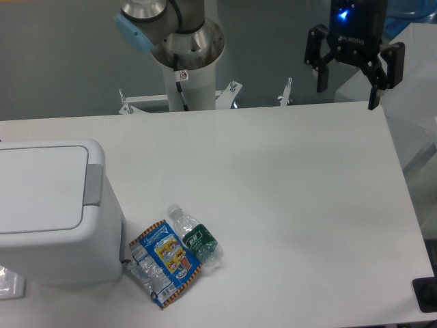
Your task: Open the trash can
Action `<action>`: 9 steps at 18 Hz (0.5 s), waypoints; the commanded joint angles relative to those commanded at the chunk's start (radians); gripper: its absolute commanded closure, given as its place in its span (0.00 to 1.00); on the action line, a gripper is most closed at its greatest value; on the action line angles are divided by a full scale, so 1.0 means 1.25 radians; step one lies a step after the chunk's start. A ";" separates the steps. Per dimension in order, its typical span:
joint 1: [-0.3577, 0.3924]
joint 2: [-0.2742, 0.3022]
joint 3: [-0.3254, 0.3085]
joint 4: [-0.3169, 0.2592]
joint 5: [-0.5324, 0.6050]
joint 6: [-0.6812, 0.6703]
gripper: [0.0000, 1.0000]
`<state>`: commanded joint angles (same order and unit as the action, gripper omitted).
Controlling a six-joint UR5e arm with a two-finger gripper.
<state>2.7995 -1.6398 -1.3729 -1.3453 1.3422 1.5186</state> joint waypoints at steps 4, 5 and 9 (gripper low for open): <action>-0.001 -0.001 -0.001 0.005 0.000 -0.001 0.00; -0.005 -0.001 -0.002 0.013 -0.001 -0.009 0.00; -0.055 -0.017 -0.004 0.067 -0.002 -0.182 0.00</action>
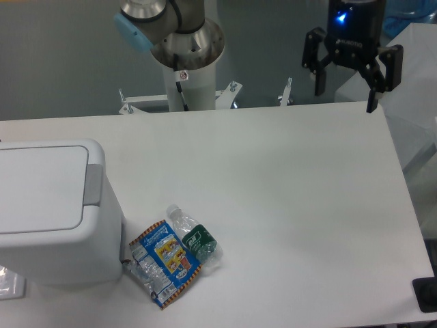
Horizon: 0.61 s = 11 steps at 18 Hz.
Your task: Open the trash can
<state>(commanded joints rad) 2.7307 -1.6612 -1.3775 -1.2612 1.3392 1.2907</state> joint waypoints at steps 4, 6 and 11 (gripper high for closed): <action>-0.050 -0.009 -0.006 0.047 0.000 -0.080 0.00; -0.055 -0.009 -0.005 0.047 -0.002 -0.147 0.00; -0.119 -0.011 -0.018 0.101 -0.043 -0.300 0.00</action>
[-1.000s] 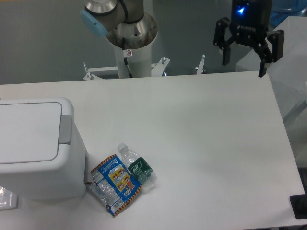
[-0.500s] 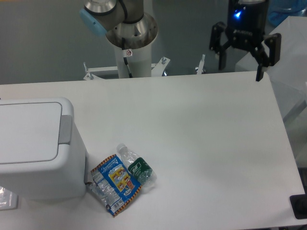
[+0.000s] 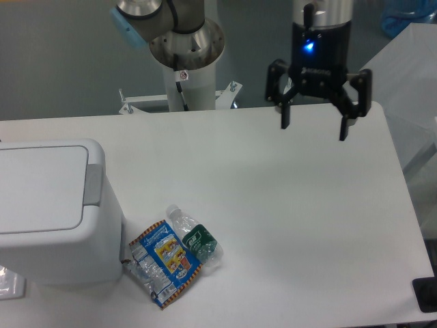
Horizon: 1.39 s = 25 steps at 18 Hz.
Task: Open the trash can
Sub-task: 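Move the open gripper across the table toward the trash can lid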
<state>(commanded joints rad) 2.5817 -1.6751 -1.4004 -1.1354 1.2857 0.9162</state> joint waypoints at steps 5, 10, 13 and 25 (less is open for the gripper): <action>-0.031 0.001 -0.026 0.050 -0.035 -0.091 0.00; -0.064 -0.001 -0.031 0.061 -0.115 -0.216 0.00; -0.108 -0.001 -0.055 0.064 -0.117 -0.220 0.00; -0.218 -0.055 -0.074 0.129 -0.120 -0.362 0.00</action>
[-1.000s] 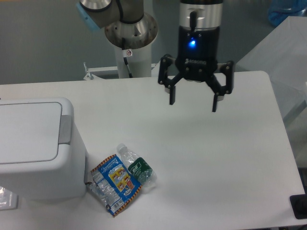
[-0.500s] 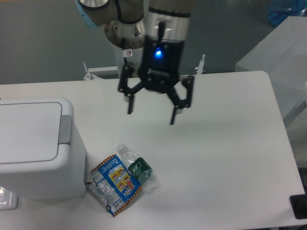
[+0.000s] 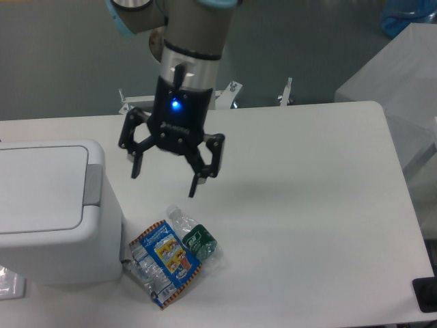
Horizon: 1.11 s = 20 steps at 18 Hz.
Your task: Open the trash can
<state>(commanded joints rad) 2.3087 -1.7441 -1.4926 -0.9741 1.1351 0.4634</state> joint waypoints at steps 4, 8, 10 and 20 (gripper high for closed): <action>-0.012 -0.002 -0.002 0.002 0.001 -0.006 0.00; -0.026 -0.007 -0.005 0.004 0.004 -0.022 0.00; -0.031 -0.007 -0.007 0.004 0.004 -0.025 0.00; -0.043 -0.006 -0.040 0.048 0.004 -0.111 0.00</action>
<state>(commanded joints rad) 2.2550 -1.7518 -1.5431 -0.9143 1.1397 0.3252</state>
